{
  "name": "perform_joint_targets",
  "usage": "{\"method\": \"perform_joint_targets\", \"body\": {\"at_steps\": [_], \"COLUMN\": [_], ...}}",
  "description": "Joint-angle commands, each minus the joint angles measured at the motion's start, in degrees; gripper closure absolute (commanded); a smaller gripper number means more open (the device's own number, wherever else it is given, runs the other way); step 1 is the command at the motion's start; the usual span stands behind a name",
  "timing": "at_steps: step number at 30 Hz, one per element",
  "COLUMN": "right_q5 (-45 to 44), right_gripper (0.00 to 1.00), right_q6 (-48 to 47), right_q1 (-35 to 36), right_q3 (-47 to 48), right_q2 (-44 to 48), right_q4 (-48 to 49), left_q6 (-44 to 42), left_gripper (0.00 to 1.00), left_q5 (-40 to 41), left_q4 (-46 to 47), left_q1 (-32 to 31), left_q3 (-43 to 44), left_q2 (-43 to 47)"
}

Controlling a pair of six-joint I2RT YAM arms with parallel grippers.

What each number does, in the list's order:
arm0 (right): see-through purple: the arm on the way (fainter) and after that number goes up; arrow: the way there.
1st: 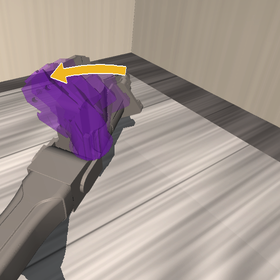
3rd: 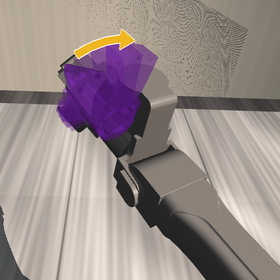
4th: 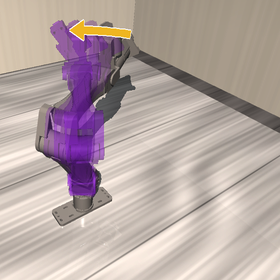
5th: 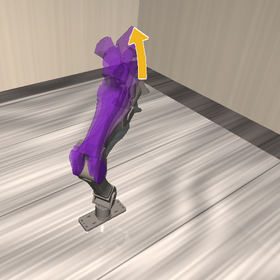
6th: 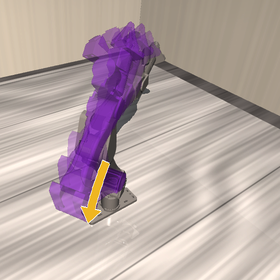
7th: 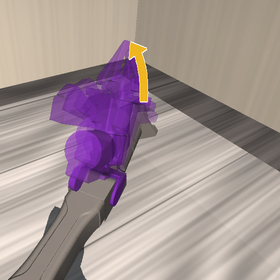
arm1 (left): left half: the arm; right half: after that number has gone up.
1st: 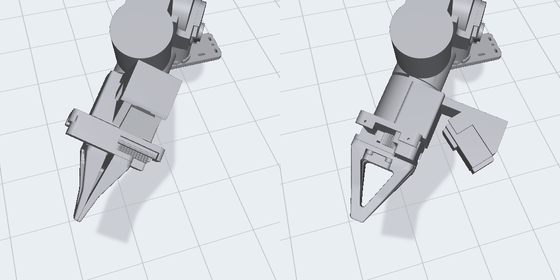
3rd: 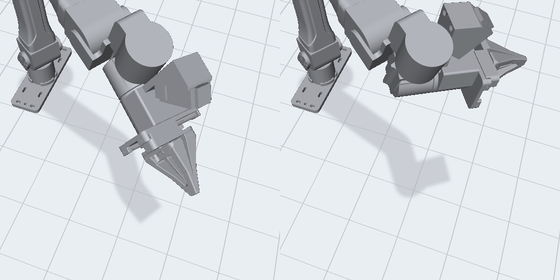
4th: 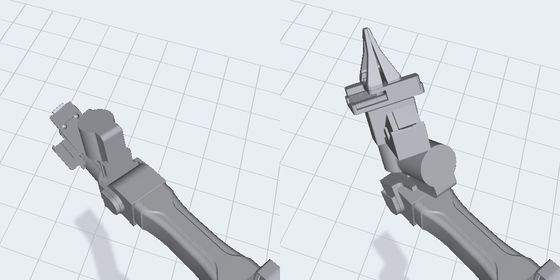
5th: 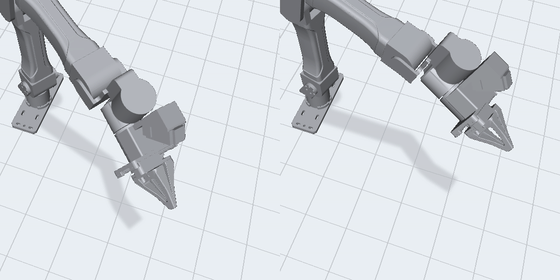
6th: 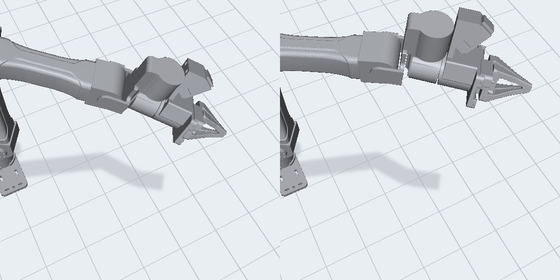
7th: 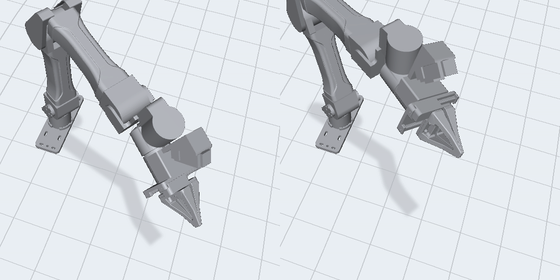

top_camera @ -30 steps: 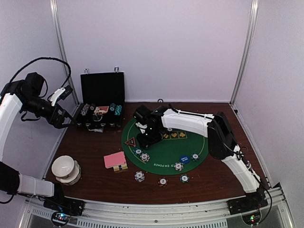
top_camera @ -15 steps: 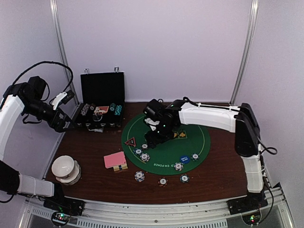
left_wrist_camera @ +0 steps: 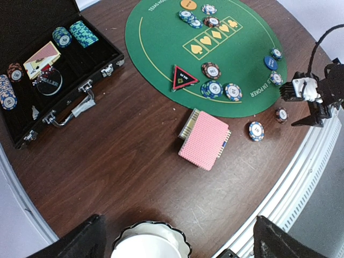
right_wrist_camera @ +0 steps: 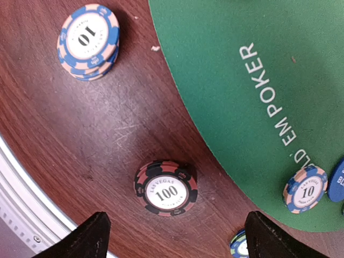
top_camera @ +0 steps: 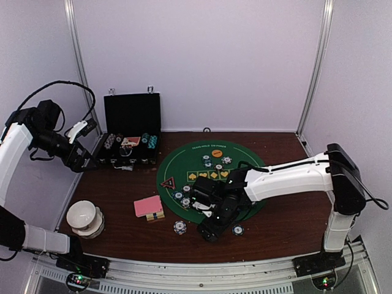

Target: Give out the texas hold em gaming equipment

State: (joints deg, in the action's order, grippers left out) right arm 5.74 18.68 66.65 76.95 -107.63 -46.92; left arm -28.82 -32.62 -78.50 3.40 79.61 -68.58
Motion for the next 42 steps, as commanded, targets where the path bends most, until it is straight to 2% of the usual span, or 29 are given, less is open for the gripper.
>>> {"method": "perform_joint_targets", "body": {"at_steps": [1, 15, 22, 27, 33, 37, 42], "right_q5": [0.77, 1.28, 0.35, -1.63, -4.23, -5.07, -7.94], "right_gripper": [0.09, 0.30, 0.55, 0.70, 0.81, 0.83, 0.84], "right_q6": [0.71, 0.70, 0.50, 0.02, -0.74, -0.42, -0.16], "right_q1": [0.30, 1.62, 1.73, 1.70, 0.76, -3.07, -12.14], "right_q3": [-0.50, 0.64, 0.98, 2.09, 6.43, 8.03, 6.14], "right_q2": [-1.49, -6.68, -5.89, -5.10, -2.04, 1.96, 6.71], "right_q4": [2.79, 3.78, 2.32, 0.40, -3.49, -5.46, -6.72], "left_q6": [-0.15, 0.08, -0.01, -0.01, -0.18, -0.42, -1.27], "left_gripper": [0.02, 0.02, 0.02, 0.03, 0.02, 0.02, 0.02], "left_q5": [-0.60, -0.22, 0.01, -0.35, -0.17, -0.50, -0.37], "left_q4": [-0.54, -0.55, -0.57, -0.57, -0.56, -0.57, -0.58], "left_q1": [0.29, 0.29, 0.29, 0.29, 0.29, 0.30, 0.08], "left_q3": [1.22, 1.78, 1.42, 1.51, 1.09, 0.75, -0.29], "left_q2": [-0.07, 0.41, 0.29, 0.33, 0.10, -0.36, -1.37]}}
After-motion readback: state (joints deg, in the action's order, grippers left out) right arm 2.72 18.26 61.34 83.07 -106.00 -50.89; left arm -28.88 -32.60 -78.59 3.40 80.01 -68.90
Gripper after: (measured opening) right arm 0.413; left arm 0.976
